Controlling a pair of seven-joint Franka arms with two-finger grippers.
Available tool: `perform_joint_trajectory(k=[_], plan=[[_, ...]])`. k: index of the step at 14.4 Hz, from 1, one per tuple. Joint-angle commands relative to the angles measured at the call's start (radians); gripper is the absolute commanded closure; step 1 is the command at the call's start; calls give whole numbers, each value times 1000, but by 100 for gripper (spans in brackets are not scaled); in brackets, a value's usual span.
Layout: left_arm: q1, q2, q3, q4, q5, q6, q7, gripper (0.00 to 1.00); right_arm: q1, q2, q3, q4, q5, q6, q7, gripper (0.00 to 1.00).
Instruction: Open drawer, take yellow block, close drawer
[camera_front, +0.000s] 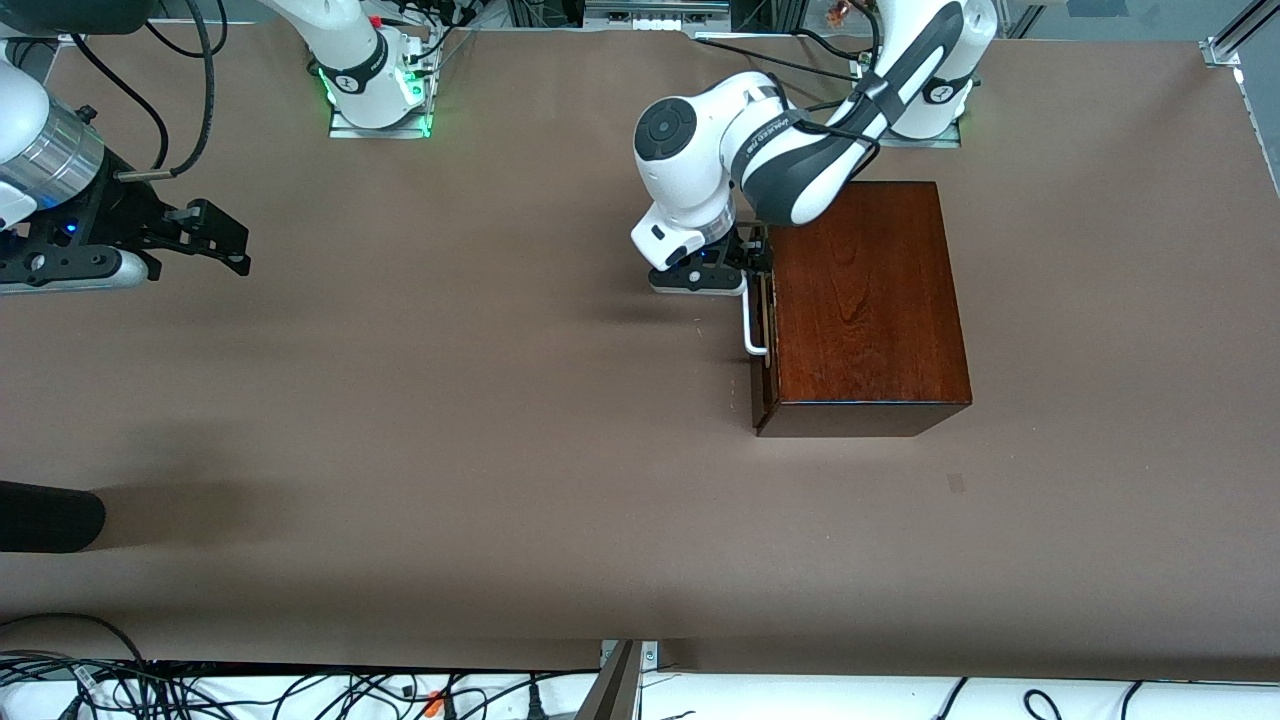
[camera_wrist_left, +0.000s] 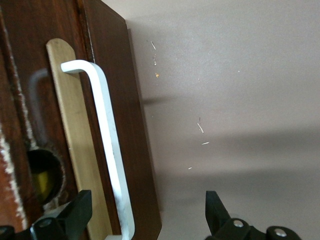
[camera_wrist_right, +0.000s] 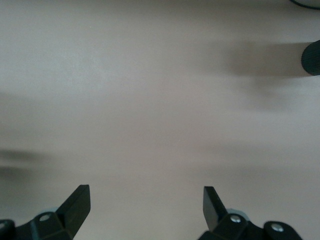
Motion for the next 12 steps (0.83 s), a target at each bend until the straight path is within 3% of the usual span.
perform_joint_trajectory(k=[1, 12], plan=[[5, 25, -5, -2, 73, 23, -54, 0, -7, -1, 0, 11, 17, -15, 4, 0], [1, 71, 1, 3, 113, 46, -70, 0, -13, 1, 0, 11, 17, -15, 4, 0]])
